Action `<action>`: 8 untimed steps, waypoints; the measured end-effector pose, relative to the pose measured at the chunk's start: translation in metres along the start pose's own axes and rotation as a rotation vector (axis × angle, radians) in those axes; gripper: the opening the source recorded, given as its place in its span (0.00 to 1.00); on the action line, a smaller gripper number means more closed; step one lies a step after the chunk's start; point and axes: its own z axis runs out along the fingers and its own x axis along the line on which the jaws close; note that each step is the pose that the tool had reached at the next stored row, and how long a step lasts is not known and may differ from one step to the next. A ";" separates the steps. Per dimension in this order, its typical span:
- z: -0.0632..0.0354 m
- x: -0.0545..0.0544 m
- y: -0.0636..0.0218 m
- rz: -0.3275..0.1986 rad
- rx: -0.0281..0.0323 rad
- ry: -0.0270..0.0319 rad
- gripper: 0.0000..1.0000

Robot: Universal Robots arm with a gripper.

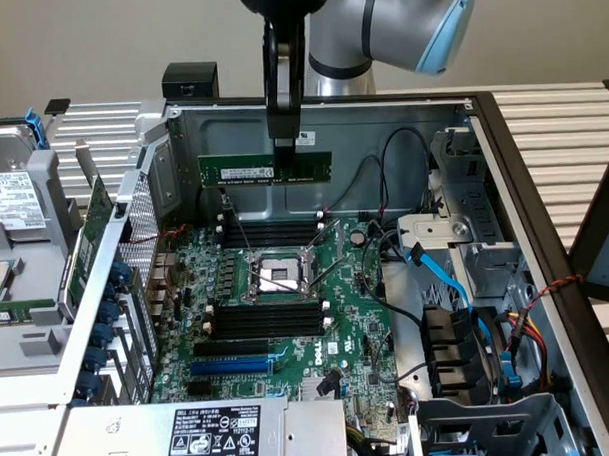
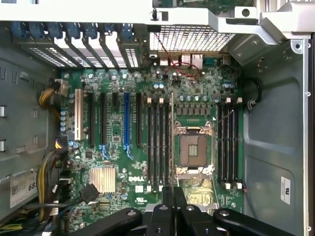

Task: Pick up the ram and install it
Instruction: 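Insert the ram into the slot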

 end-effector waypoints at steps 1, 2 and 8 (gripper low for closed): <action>0.0018 -0.001 0.0000 0.001 0.0002 0.0004 0.12; 0.0033 -0.002 -0.0001 0.001 0.0004 0.0016 0.12; 0.0107 -0.008 -0.0006 0.003 0.0010 0.0142 0.12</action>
